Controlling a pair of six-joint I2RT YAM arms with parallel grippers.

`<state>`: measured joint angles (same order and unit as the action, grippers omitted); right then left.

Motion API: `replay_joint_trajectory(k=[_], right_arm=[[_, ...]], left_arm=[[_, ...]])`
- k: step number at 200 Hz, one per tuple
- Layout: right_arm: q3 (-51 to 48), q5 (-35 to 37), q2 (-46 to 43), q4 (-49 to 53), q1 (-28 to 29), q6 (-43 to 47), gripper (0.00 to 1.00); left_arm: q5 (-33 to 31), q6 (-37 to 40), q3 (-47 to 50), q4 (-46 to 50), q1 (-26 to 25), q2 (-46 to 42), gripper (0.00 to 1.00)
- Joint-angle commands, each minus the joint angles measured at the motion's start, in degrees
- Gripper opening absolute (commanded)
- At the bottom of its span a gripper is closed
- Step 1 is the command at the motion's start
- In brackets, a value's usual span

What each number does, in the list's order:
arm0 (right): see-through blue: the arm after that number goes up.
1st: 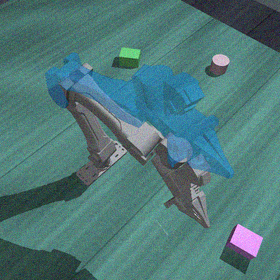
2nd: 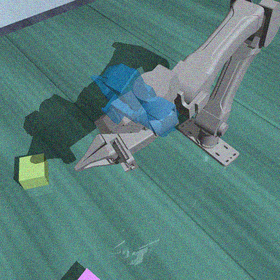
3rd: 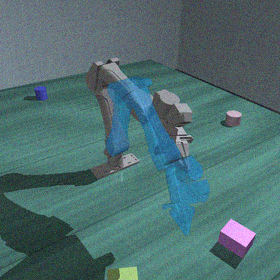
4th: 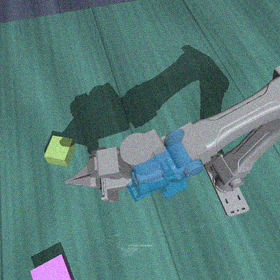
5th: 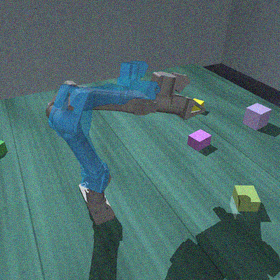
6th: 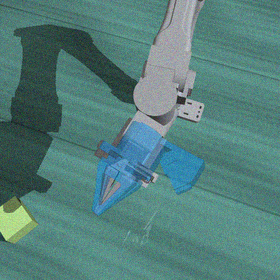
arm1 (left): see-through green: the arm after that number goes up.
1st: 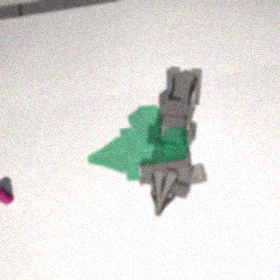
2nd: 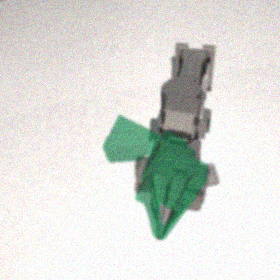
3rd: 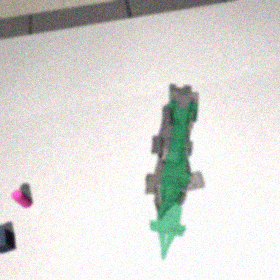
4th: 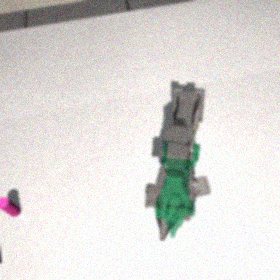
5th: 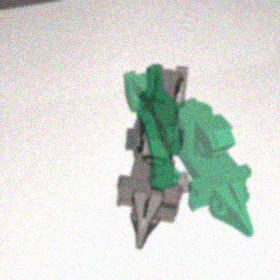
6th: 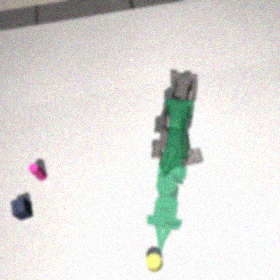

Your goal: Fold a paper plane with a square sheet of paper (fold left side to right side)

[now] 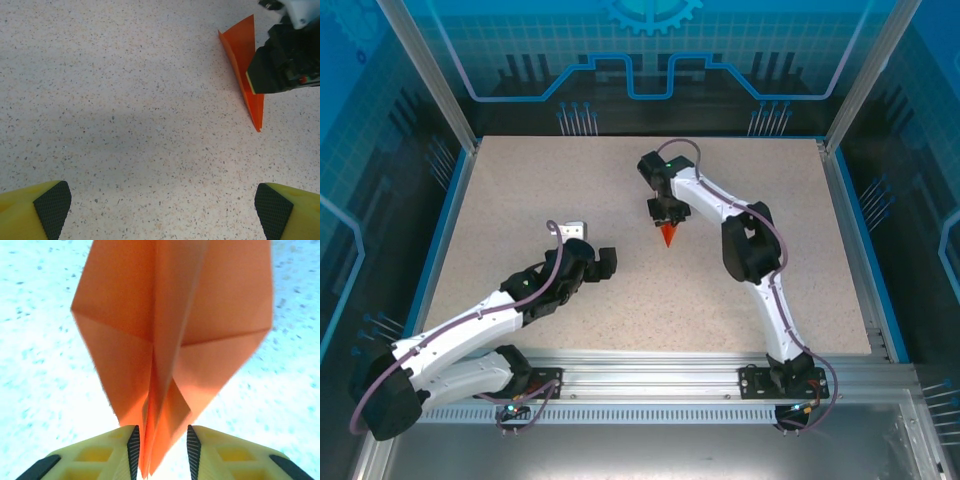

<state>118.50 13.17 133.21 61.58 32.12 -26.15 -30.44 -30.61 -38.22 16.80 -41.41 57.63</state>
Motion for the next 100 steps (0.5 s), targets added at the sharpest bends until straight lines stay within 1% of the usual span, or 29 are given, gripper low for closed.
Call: replay_joint_trajectory(k=[1, 15, 25, 39, 48, 70, 82, 86, 100], right_arm=[[-2.7, 1.3, -8.5, 1.5, 1.7, 0.7, 0.39], [-5.4, 2.1, -12.8, 1.5, 2.7, 1.2, 0.43], [-7.7, 2.9, -16.5, 1.2, 3.4, 1.7, 0.46], [-11.6, 3.9, -22.0, -0.5, 4.1, 2.6, 0.5], [-15.9, 4.8, -26.6, -2.3, 4.3, 3.0, 0.53], [-27.6, 8.3, -37.9, -9.7, 4.0, 4.8, 0.62], [-34.5, 10.9, -43.8, -14.3, 3.3, 5.7, 0.7], [-36.6, 11.8, -45.6, -15.6, 2.8, 5.7, 0.75], [-44.7, 12.6, -51.5, -21.2, 0.3, 6.0, 0.85]], left_arm=[[-2.9, 2.0, -2.3, 1.5, 0.4, 0.0, 0.98], [-4.2, 2.6, -2.9, 1.4, 1.0, 0.6, 0.98], [-4.0, 3.0, -3.2, 0.9, 2.6, 1.0, 0.98], [-2.1, 3.0, -3.9, 0.3, 6.5, 1.5, 0.98], [-1.0, 3.2, -4.5, 0.0, 9.5, 1.7, 0.98], [-1.3, 6.2, -5.3, -2.1, 15.8, 1.8, 0.98], [-1.2, 7.6, -5.0, -4.3, 19.4, 1.7, 0.98], [-1.1, 8.0, -4.8, -5.0, 20.6, 1.8, 0.99], [-1.4, 8.5, -4.0, -7.5, 24.9, 2.2, 0.99]])
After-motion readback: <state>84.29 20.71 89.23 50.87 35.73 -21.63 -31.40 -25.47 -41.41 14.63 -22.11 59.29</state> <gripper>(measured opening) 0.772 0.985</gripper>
